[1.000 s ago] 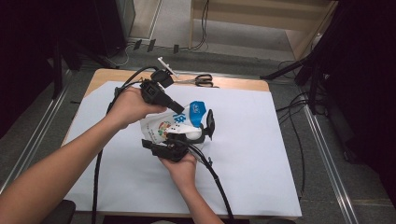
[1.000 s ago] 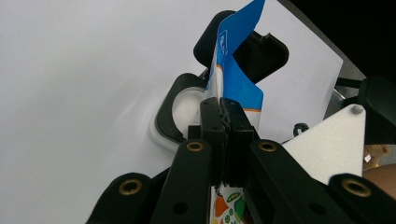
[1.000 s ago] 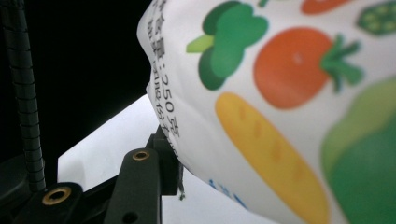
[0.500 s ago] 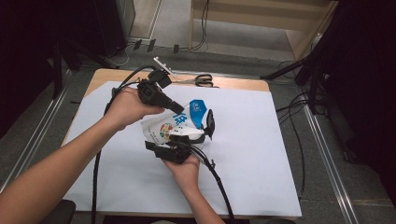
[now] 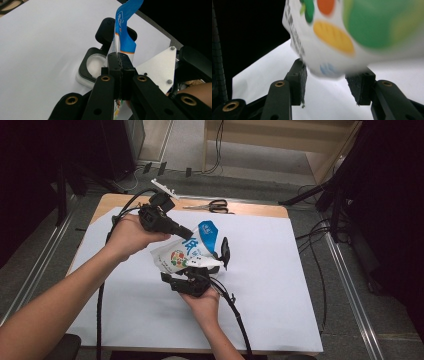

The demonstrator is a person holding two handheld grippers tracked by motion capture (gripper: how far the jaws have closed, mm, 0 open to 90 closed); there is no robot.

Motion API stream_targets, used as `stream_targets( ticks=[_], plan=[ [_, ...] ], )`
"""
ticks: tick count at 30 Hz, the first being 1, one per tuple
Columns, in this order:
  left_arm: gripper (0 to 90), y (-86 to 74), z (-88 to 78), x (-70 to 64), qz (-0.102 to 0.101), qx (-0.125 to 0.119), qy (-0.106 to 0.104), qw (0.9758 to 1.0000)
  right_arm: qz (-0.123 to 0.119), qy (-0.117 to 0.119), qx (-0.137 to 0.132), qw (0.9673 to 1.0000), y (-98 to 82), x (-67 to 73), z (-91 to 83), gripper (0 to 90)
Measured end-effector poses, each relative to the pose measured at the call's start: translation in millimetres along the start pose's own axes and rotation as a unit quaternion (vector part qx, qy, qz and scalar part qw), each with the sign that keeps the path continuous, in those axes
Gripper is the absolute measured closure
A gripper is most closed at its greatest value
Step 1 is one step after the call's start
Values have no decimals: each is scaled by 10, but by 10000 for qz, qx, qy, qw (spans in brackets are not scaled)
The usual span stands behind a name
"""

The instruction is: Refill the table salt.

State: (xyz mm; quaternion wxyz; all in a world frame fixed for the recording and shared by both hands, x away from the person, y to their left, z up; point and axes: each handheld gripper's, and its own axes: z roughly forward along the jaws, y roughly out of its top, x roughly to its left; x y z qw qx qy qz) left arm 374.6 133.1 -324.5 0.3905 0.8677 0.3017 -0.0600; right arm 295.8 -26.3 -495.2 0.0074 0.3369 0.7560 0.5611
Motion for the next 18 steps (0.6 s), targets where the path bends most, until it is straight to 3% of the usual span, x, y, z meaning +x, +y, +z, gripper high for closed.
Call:
stream_targets(
  ticks=[4, 18],
  plan=[
    [900, -12, -47, 14, 1, -83, -1, 10000, 69, -71, 49, 9999, -30, -25, -50, 530],
    [900, -86, -139, 98, 21, -110, 292, 9995, -143, -191, 159, 9996, 19, -65, -265, 554]
  ],
)
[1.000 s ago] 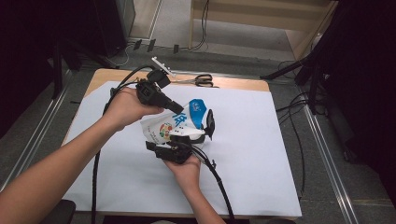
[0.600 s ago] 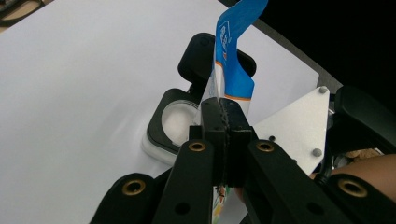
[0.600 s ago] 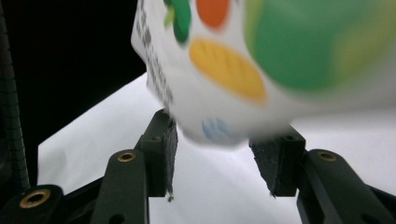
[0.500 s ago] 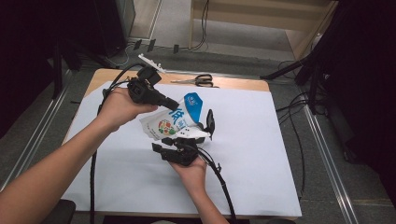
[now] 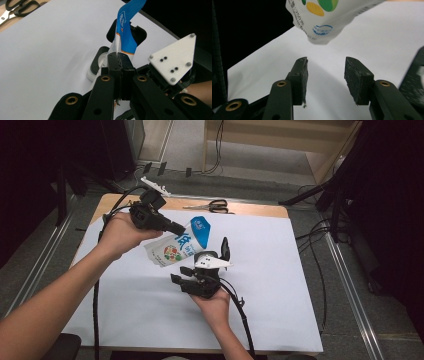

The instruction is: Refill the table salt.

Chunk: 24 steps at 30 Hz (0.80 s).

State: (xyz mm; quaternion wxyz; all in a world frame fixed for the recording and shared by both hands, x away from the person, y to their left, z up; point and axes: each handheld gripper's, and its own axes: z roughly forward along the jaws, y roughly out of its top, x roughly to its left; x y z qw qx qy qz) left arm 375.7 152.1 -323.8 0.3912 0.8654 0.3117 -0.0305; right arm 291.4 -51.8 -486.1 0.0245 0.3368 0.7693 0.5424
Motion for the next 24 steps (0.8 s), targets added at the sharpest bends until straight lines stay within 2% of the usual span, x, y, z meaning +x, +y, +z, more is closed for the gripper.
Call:
stream_targets(
  ticks=[12, 16, 17, 20, 24],
  plan=[
    [900, -94, -58, 176, -100, -30, 85, 9999, -199, -35, 234, 9995, 44, -117, -218, 560],
    [900, -119, -40, 234, -125, -7, 89, 9999, -108, -16, 214, 9997, 32, -179, -323, 575],
    [900, -124, -34, 244, -123, -6, 155, 9998, -78, 1, 209, 9998, 26, -190, -345, 575],
    [900, -128, -34, 276, -150, -25, 120, 9998, -206, -15, 268, 9994, 11, -188, -397, 571],
    [900, -132, -38, 310, -167, -75, 130, 9997, -241, 53, 319, 9992, 5, -190, -460, 577]
  ],
)
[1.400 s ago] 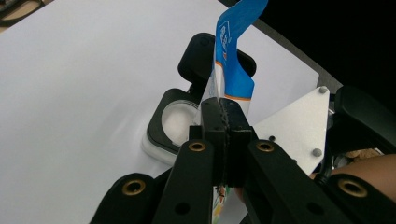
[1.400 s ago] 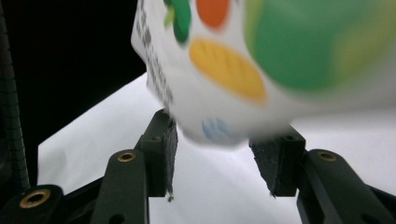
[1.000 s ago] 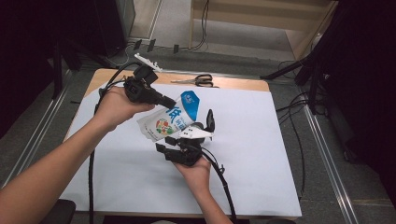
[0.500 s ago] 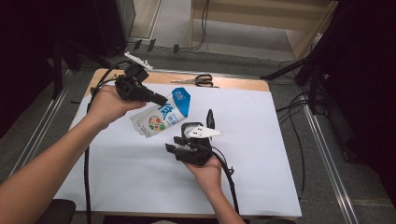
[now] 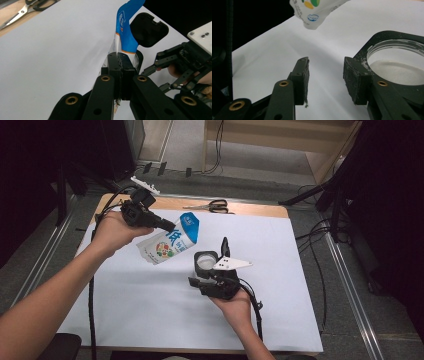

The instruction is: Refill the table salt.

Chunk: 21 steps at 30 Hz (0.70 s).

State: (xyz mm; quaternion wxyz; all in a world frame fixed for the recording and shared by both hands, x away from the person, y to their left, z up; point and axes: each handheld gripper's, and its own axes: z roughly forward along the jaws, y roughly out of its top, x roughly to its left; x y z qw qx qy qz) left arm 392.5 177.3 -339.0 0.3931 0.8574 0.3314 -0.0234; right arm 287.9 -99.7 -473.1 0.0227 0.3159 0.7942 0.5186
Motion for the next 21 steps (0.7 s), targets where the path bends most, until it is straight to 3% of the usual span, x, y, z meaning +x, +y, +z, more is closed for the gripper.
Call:
stream_targets(
  ticks=[7, 10, 21],
  plan=[
    [900, -18, 24, 159, -81, -45, -45, 9999, -180, 56, 134, 9997, 16, -42, -120, 605],
    [900, -22, 40, 236, -150, -62, -17, 9999, -147, 108, 185, 9997, 16, -65, -167, 613],
    [900, -59, 194, 512, -214, -74, 270, 9994, -178, 87, 136, 9997, -41, -96, -310, 619]
  ],
)
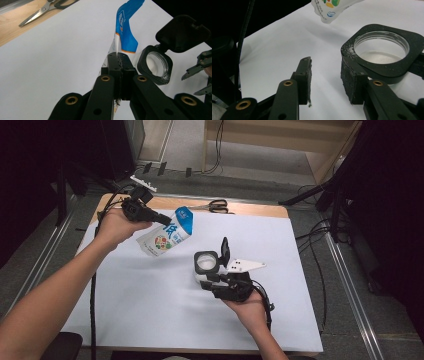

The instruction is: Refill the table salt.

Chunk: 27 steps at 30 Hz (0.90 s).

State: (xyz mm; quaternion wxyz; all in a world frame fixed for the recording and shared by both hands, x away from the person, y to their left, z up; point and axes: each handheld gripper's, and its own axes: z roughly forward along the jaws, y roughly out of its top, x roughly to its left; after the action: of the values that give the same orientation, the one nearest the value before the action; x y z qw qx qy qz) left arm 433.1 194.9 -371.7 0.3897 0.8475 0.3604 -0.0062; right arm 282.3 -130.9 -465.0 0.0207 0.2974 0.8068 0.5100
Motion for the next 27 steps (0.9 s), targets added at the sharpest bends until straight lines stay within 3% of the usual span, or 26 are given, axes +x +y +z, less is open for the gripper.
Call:
stream_targets(
  ticks=[13, 17, 27],
  plan=[
    [900, -101, 157, 185, 54, 30, 188, 9998, 73, -159, -73, 9998, -65, -43, -102, 621],
    [900, -200, 165, 246, -46, -29, 128, 9999, 69, -170, -56, 9998, -74, -37, -100, 622],
    [900, -406, -53, 281, -81, -227, 123, 9996, 41, -111, -83, 9999, -62, -23, -129, 624]
  ],
)
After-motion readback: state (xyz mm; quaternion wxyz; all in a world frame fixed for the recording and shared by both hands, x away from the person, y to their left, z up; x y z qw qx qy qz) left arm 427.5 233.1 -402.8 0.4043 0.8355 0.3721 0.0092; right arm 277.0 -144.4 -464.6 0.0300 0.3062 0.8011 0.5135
